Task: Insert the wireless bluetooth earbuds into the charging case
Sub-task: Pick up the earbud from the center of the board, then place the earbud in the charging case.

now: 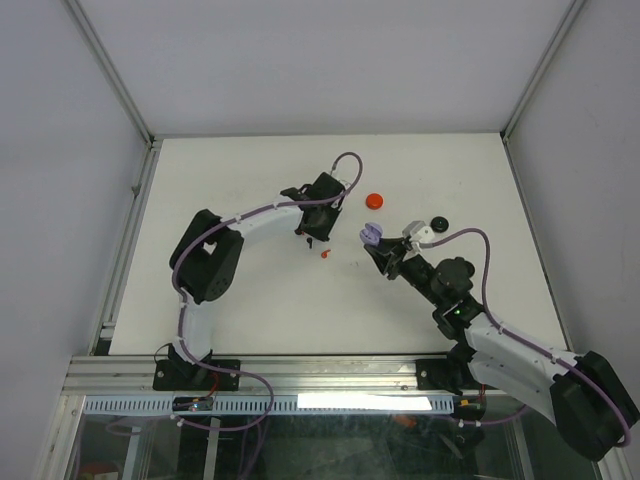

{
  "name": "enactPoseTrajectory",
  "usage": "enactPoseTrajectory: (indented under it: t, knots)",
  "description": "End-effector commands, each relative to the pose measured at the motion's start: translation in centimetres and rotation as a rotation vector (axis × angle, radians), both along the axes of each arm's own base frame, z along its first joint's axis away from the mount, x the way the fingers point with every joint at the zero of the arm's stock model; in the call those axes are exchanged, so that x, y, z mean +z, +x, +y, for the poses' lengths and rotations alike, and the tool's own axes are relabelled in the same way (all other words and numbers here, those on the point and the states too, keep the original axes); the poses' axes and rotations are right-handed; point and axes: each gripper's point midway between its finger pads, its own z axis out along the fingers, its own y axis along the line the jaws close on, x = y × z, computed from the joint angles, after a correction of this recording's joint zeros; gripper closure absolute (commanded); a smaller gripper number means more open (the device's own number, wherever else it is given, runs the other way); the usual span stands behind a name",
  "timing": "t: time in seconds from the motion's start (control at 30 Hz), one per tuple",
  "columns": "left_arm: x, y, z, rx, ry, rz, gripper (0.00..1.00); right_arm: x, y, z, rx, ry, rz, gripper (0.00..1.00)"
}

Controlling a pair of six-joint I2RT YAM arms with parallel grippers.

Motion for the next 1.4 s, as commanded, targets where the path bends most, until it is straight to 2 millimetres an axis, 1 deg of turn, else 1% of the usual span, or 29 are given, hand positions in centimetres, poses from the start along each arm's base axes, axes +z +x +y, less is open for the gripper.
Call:
enactPoseTrajectory:
  t: [0.0,0.17,0.2,0.33,0.5,0.53,0.67,0.73,0.8,0.93,1.07,1.13,1.37]
  knots:
    - [7.6,1.1,-0.9,0.059,-0.183,-0.134,0.96,3.8,0.6,0.7,0.013,0.071,-0.097,1.0]
    - [12.5,0.9,-0.8,0.07,-0.328,-0.229,0.96,4.2,1.0,1.6,0.042,0.075,-0.11,1.0]
    - [13.9,0.7,-0.7,0.07,-0.366,-0.252,0.96,4.4,1.0,1.8,0.049,0.076,-0.114,1.0]
    - [17.7,-0.5,-0.6,0.059,-0.482,-0.317,0.96,5.0,1.4,2.6,0.072,0.082,-0.139,1.0]
    - [22.7,-2.8,-0.6,-0.011,-0.645,-0.4,0.94,5.9,1.6,3.3,0.103,0.093,-0.172,1.0]
    - [24.1,-3.4,-0.5,-0.027,-0.68,-0.422,0.94,6.0,1.5,3.5,0.11,0.095,-0.179,1.0]
    - [27.9,-5.7,-0.6,-0.104,-0.806,-0.469,0.91,6.4,1.5,4.1,0.142,0.099,-0.193,1.0]
    - [29.2,-6.9,-0.9,-0.158,-0.864,-0.475,0.9,6.7,1.5,4.4,0.154,0.102,-0.2,1.0]
    - [30.2,-8.0,-1.1,-0.202,-0.907,-0.478,0.9,7.0,1.6,4.6,0.161,0.105,-0.207,1.0]
    - [31.6,-9.7,-1.8,-0.268,-1.002,-0.455,0.9,7.5,1.5,5.1,0.19,0.118,-0.214,1.0]
    - [32.3,-11.1,-2.7,-0.308,-1.116,-0.397,0.9,8.3,1.3,5.7,0.219,0.135,-0.226,1.0]
    - [32.4,-11.4,-2.9,-0.299,-1.155,-0.378,0.9,8.4,1.4,5.7,0.22,0.142,-0.23,1.0]
    - [32.4,-11.0,-2.5,-0.207,-1.244,-0.392,0.9,9.3,1.3,6.2,0.24,0.173,-0.248,1.0]
